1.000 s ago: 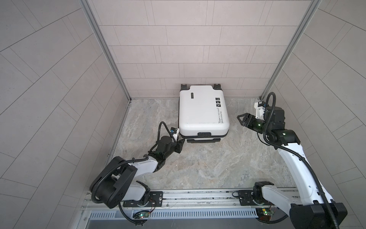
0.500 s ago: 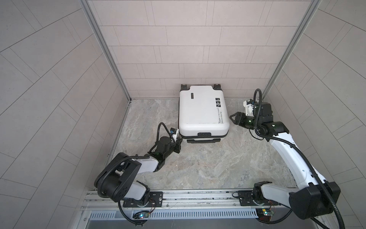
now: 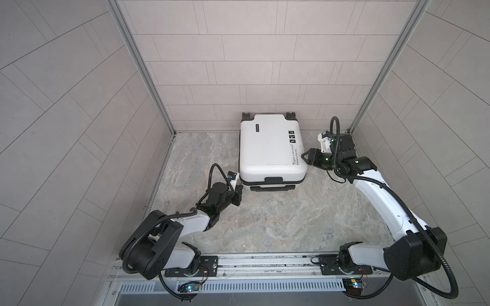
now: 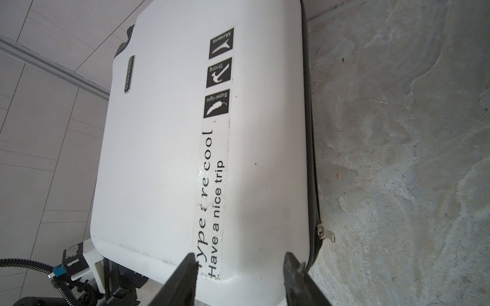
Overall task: Pack the luggage
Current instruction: 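Hold the zipper pull with the left gripper while the right approaches the suitcase side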
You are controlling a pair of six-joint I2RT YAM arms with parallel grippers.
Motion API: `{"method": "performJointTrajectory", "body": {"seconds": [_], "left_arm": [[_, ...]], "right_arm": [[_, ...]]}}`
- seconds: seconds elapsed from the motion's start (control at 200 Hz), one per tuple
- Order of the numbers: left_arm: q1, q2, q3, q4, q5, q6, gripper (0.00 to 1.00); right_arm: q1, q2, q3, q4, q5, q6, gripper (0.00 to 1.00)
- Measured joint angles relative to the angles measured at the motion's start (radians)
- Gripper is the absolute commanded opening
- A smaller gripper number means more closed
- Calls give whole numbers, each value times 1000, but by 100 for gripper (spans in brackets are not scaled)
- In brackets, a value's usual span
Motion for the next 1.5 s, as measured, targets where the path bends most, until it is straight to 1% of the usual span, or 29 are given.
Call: {"method": "performJointTrajectory", "body": {"seconds": [0.255, 0.505, 0.68, 0.806, 0.896, 0.951, 1.046, 1.106, 1.191, 1.501], "left_arm": [[0, -130, -12, -125, 0, -15, 0], [2, -190, -9, -189, 11, -21, 0], [5, -208, 19, -258, 31, -22, 0], [9, -195, 42, -288, 55, -22, 0], [11, -175, 55, -298, 68, -26, 0], [11, -169, 59, -301, 75, -31, 0], [11, -168, 60, -304, 79, -39, 0], [11, -168, 60, -305, 79, -40, 0], [11, -168, 61, -305, 80, -42, 0], [10, -167, 61, -306, 101, -63, 0]], "right_arm": [[0, 0, -2, -3, 6, 0, 54], [-2, 0, -10, -35, 25, 8, 54], [-24, 3, -10, -63, 30, 22, 60], [-53, 42, -7, -69, -14, 53, 64], [-59, 93, 1, -59, -89, 71, 67], [-59, 106, 3, -43, -122, 85, 70], [-60, 108, 3, -44, -145, 108, 76], [-65, 108, 0, -37, -156, 121, 78], [-74, 108, -2, -29, -168, 140, 80], [-72, 135, -24, 14, -218, 164, 79]]}}
